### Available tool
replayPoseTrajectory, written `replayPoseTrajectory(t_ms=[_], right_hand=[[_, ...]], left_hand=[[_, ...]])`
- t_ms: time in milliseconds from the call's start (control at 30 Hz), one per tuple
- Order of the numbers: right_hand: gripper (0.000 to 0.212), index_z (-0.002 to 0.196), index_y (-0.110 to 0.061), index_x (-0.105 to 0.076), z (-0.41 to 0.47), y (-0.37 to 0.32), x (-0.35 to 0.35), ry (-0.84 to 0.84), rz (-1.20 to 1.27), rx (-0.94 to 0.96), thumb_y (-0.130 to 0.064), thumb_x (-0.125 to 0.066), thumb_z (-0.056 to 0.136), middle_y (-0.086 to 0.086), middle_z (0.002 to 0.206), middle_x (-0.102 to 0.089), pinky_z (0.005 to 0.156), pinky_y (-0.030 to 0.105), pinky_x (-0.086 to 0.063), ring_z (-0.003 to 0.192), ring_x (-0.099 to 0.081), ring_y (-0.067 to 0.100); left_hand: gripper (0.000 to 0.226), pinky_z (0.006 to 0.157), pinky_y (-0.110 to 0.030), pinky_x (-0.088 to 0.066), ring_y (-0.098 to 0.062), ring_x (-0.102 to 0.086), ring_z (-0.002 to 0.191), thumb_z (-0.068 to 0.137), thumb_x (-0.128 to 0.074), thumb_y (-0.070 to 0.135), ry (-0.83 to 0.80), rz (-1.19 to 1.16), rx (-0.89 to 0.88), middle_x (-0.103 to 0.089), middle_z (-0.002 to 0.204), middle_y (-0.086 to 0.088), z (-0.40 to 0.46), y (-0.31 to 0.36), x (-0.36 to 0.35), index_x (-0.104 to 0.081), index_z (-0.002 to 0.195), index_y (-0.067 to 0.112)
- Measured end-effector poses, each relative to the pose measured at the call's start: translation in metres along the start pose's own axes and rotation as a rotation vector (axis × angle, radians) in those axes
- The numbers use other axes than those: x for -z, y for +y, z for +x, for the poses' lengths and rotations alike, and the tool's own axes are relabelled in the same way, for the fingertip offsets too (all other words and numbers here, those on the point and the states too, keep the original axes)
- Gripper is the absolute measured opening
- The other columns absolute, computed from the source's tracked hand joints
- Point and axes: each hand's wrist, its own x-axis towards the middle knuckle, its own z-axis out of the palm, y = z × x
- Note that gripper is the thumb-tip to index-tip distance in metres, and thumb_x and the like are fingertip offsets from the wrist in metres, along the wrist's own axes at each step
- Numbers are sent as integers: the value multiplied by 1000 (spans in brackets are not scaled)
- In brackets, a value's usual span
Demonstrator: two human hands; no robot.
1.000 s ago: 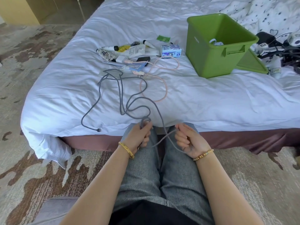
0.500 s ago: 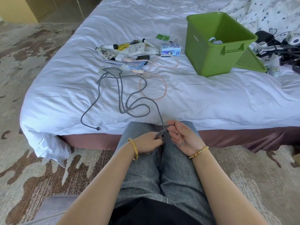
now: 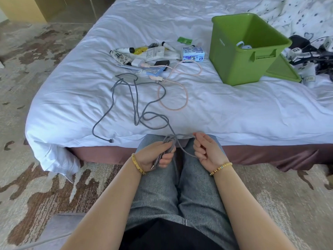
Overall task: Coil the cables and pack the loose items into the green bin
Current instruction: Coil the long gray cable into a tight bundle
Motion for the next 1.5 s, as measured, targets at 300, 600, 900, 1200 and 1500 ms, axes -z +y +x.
replayPoseTrajectory(t_ms=[300,600,900,1200,1500], right_hand=[[22,70,-15,-53,6,16,-21,278,-430,180,-11,-55,91,-1,52,-47,32,14,-22,32,-29,2],[17,88,-10,-64,-2,15,-24,29,-508,36,-9,-49,94,-2,53,-38,37,13,-27,35,-28,1],[21,81,-11,-67,-7,13,-25,-101,-640,-82,-20,-53,93,-5,46,-36,42,16,-40,38,-30,4],[23,86,-6,-64,-10,3,-12,-227,-372,-245,-21,-48,93,-9,47,-31,32,11,-15,36,-24,0],[28,76,-11,-73,-17,-14,9,-492,-87,-264,-39,-73,73,-7,45,-20,27,8,-17,31,-15,2]], left_hand=[[44,34,-10,-30,-6,-36,27,101,-23,29,-24,32,6,-47,39,4,-10,2,-1,-53,77,7],[31,53,-18,-55,-5,-63,56,98,-42,24,630,-283,-248,-64,71,-2,18,15,-23,-57,76,9],[29,81,-34,-49,-24,-63,92,101,-31,30,637,-656,-248,-63,119,-13,17,20,-20,-56,110,18],[28,48,-24,-48,-11,-40,32,99,-36,24,679,-740,-335,-42,39,3,17,52,-12,-46,75,14],[30,34,-9,-19,-6,-23,24,99,-31,21,857,-375,-327,-36,41,5,20,34,5,-46,73,15]])
